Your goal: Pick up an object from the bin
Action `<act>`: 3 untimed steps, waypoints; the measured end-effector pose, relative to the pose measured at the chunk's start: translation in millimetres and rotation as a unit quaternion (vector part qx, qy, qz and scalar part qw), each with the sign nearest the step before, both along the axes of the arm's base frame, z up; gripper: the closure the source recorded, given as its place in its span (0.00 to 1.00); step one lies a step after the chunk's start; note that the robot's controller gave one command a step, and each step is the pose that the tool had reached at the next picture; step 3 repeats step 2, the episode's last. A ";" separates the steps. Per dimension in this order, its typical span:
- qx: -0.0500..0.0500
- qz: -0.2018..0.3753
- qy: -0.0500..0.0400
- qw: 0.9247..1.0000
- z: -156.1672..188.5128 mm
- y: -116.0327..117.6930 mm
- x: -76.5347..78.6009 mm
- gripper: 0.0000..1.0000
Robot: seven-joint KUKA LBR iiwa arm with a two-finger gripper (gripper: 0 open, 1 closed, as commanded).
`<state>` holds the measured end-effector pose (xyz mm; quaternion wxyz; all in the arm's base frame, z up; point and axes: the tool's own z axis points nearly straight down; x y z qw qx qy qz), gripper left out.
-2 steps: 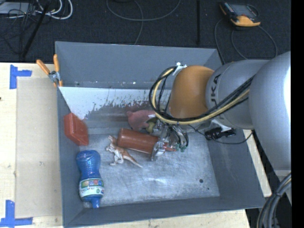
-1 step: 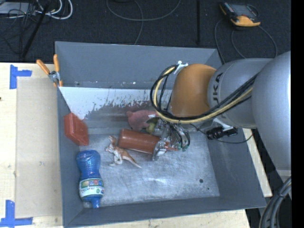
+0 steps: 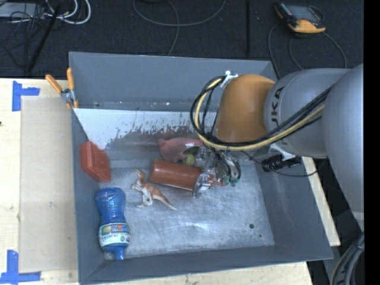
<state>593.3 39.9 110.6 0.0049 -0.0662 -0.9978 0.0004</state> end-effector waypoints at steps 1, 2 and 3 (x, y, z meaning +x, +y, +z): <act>0.000 0.000 -0.001 1.000 23.7 -0.1 0.3 1.00; 0.000 0.000 -0.003 1.000 46.1 -0.2 1.4 1.00; 0.000 0.000 -0.003 1.000 46.1 -0.2 1.4 1.00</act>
Offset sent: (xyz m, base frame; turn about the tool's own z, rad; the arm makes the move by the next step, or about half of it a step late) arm 0.0000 0.0000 0.0162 0.0000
